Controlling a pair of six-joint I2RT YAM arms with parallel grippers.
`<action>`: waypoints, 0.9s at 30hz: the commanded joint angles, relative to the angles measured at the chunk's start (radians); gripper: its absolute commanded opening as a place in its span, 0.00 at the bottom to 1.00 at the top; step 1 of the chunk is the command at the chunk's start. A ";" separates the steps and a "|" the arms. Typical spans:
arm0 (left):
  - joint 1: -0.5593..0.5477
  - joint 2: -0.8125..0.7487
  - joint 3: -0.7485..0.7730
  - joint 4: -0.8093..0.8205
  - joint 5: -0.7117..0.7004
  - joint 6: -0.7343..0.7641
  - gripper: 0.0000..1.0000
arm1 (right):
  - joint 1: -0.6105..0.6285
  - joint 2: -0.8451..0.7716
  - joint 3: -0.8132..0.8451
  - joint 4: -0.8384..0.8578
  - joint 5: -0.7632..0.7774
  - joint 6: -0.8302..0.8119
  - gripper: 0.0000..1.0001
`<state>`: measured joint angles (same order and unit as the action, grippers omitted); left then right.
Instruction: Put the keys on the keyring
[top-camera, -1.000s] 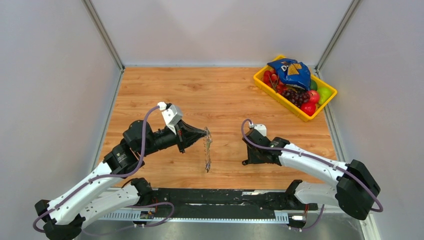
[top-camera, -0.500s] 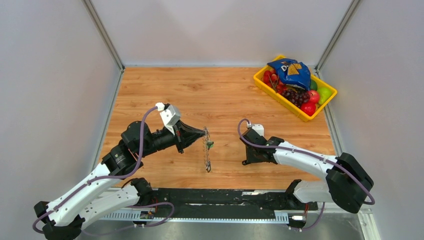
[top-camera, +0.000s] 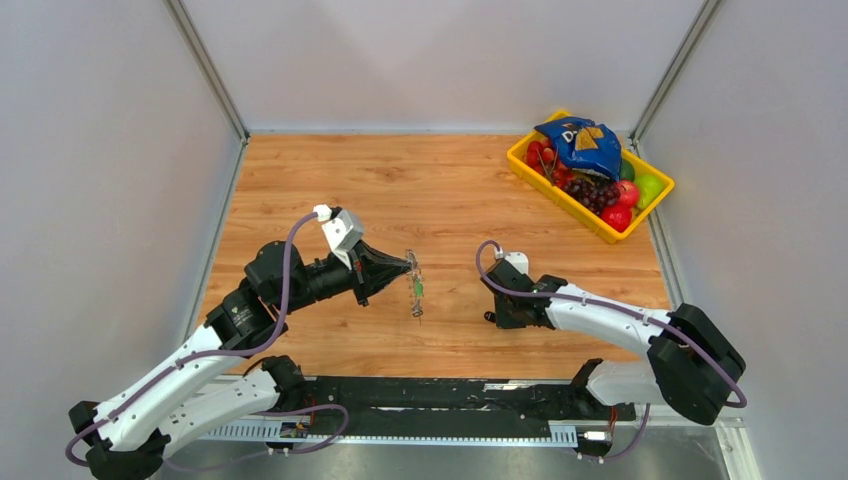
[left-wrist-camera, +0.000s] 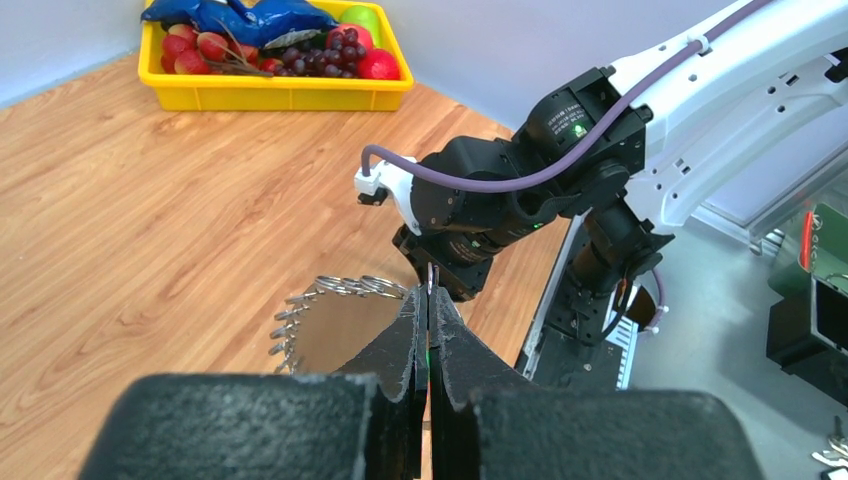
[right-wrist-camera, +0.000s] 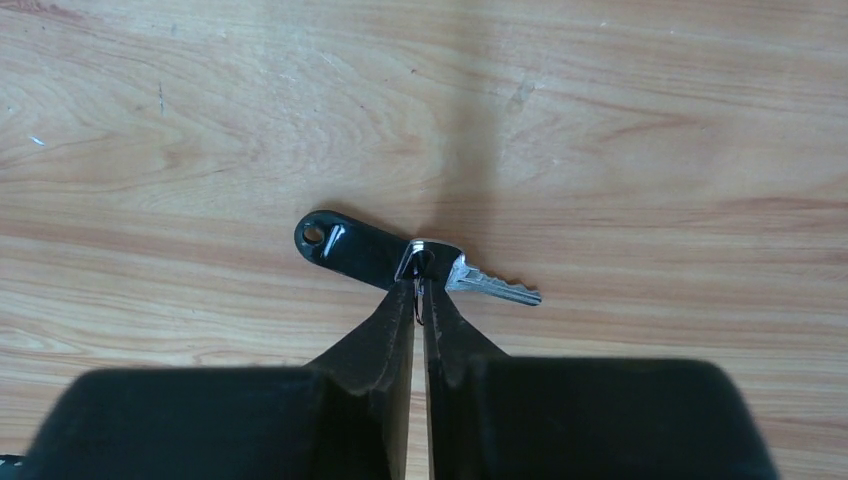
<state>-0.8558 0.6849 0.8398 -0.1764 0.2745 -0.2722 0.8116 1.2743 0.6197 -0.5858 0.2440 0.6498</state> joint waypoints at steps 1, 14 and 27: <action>0.001 -0.001 0.039 0.049 -0.002 0.019 0.00 | -0.006 -0.014 -0.006 0.023 -0.007 0.014 0.06; 0.000 0.006 0.047 0.049 0.016 0.012 0.00 | -0.007 -0.204 0.132 -0.072 -0.027 -0.075 0.00; 0.001 0.031 0.065 0.055 0.034 0.008 0.00 | -0.005 -0.288 0.261 -0.145 0.003 -0.182 0.00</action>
<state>-0.8558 0.7174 0.8444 -0.1764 0.2867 -0.2710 0.8082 0.9649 0.8322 -0.6678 0.1329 0.4858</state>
